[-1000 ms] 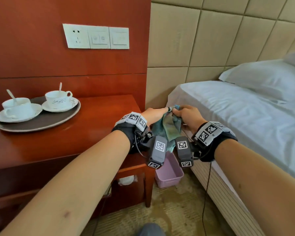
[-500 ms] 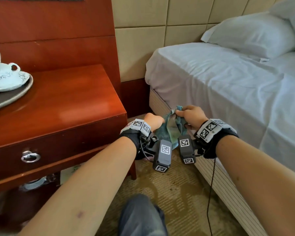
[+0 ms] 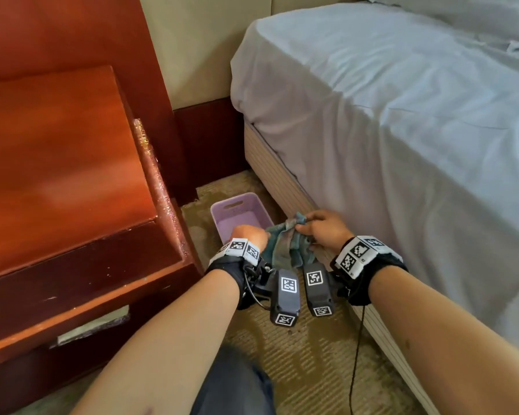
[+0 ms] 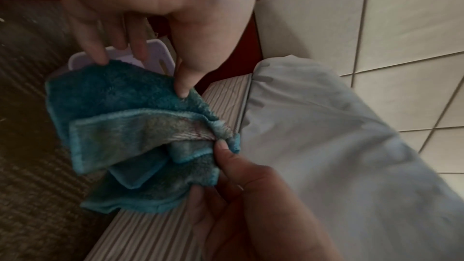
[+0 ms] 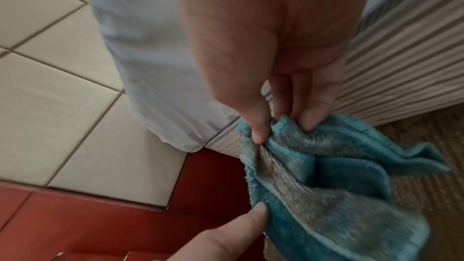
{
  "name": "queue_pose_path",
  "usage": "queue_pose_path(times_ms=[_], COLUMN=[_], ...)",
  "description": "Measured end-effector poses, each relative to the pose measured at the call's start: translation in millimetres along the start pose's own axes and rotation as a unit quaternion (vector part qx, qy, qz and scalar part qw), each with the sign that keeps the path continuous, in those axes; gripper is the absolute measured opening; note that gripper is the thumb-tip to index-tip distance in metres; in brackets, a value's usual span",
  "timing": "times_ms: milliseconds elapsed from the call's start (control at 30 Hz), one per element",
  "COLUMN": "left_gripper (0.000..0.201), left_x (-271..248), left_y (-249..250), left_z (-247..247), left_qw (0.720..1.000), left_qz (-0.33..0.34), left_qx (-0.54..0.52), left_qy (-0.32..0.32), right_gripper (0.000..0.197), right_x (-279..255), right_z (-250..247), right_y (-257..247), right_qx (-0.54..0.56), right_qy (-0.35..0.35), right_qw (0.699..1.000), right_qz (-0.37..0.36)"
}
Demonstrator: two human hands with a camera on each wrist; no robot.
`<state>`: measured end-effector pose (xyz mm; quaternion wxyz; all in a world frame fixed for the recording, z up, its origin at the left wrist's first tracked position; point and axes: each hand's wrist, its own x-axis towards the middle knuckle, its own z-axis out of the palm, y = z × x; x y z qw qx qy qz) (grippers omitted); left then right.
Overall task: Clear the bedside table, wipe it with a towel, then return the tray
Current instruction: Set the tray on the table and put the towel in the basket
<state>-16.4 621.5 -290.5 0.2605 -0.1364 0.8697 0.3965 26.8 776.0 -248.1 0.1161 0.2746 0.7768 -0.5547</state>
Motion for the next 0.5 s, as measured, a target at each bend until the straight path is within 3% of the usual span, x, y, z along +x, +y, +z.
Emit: queue_pose_path(times_ms=[100, 200, 267, 333, 433, 500], left_gripper=[0.029, 0.02, 0.006, 0.007, 0.027, 0.033], left_x=[29, 51, 71, 82, 93, 92], left_y=[-1, 0, -5, -12, -20, -24], left_z=[3, -1, -2, -2, 7, 12], left_qw=[0.999, 0.987, 0.954, 0.908, 0.829, 0.803], left_qz=[0.007, -0.015, -0.058, -0.101, -0.12, -0.139], left_qx=[-0.045, -0.16, -0.291, -0.401, -0.539, -0.571], left_qy=[0.017, 0.027, 0.041, 0.073, 0.089, 0.095], right_gripper=[0.018, 0.02, 0.021, 0.02, 0.018, 0.019], right_x=[32, 60, 74, 88, 107, 120], right_z=[8, 17, 25, 38, 58, 69], right_y=[5, 5, -1, -7, -12, -11], right_qx=[-0.008, 0.035, 0.062, 0.088, 0.086, 0.072], right_qy=[0.001, -0.043, -0.07, -0.095, -0.102, -0.107], right_qw=[1.0, 0.998, 0.995, 0.991, 0.99, 0.991], right_qz=[-0.002, 0.013, 0.025, 0.031, 0.039, 0.042])
